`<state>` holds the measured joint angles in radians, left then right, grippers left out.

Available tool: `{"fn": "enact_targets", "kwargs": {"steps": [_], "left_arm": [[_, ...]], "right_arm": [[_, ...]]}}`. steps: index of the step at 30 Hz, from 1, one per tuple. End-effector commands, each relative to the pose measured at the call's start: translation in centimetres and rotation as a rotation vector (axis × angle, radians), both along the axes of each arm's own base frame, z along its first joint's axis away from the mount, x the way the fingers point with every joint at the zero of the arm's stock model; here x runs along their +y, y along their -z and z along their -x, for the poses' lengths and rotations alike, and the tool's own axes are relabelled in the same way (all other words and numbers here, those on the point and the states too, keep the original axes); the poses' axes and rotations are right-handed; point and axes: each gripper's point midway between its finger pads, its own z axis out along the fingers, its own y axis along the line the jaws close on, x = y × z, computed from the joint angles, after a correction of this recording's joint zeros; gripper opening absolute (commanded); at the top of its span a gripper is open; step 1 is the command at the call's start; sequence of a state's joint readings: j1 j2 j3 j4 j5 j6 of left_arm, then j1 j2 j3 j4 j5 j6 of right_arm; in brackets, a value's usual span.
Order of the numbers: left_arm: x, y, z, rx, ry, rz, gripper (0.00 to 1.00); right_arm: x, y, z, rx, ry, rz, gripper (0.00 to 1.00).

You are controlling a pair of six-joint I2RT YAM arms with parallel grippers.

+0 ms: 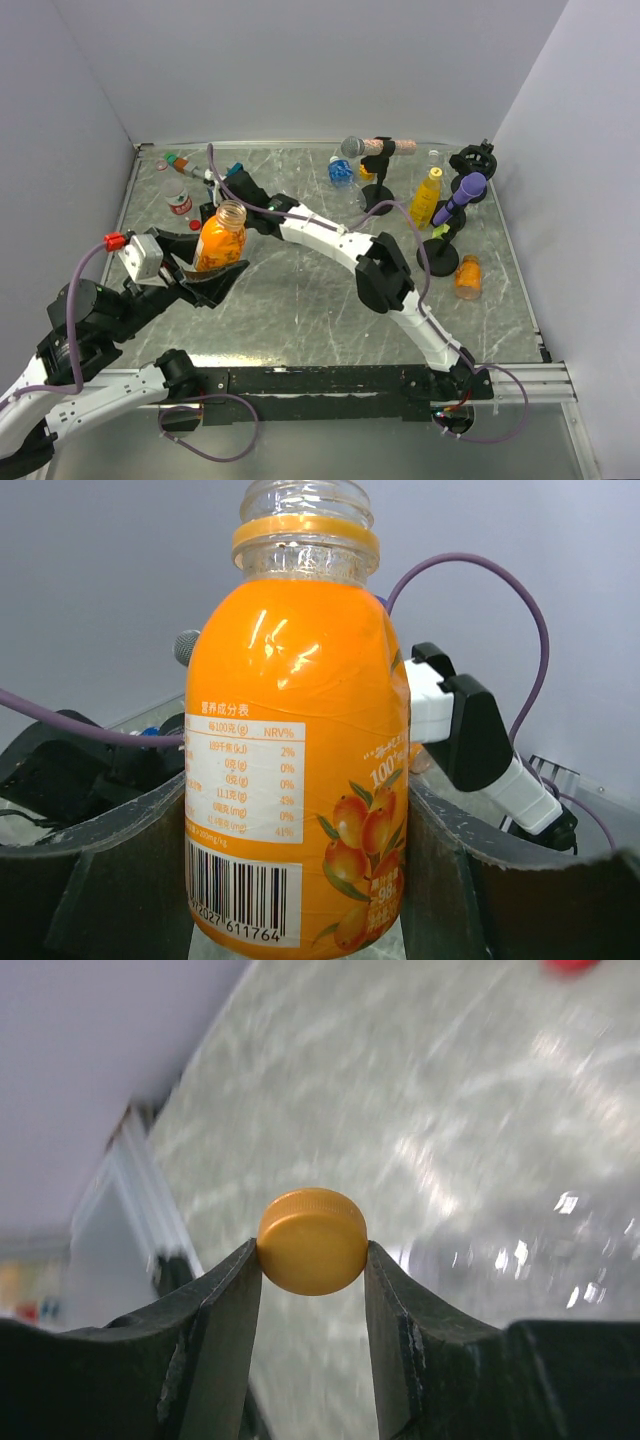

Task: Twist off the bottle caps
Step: Place the bottle cap at the corner of the board.

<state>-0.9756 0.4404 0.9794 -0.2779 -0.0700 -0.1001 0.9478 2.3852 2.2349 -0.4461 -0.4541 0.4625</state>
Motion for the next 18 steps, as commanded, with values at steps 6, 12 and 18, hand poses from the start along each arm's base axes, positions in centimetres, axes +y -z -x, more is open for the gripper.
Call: {"fn": "enact_targets", "kwargs": {"steps": [6, 12, 18], "left_arm": [[0.0, 0.1, -0.7, 0.043, -0.028, 0.028, 0.12], [-0.4, 0.5, -0.9, 0.050, -0.025, 0.027, 0.12], [-0.7, 0.3, -0.9, 0.053, -0.017, 0.026, 0.12]], "right_arm": [[3.1, -0.5, -8.1, -0.220, 0.360, -0.057, 0.18], [3.5, -0.2, -9.4, -0.292, 0.410, -0.058, 0.24], [4.0, 1.1, -9.5, -0.329, 0.423, -0.046, 0.30]]}}
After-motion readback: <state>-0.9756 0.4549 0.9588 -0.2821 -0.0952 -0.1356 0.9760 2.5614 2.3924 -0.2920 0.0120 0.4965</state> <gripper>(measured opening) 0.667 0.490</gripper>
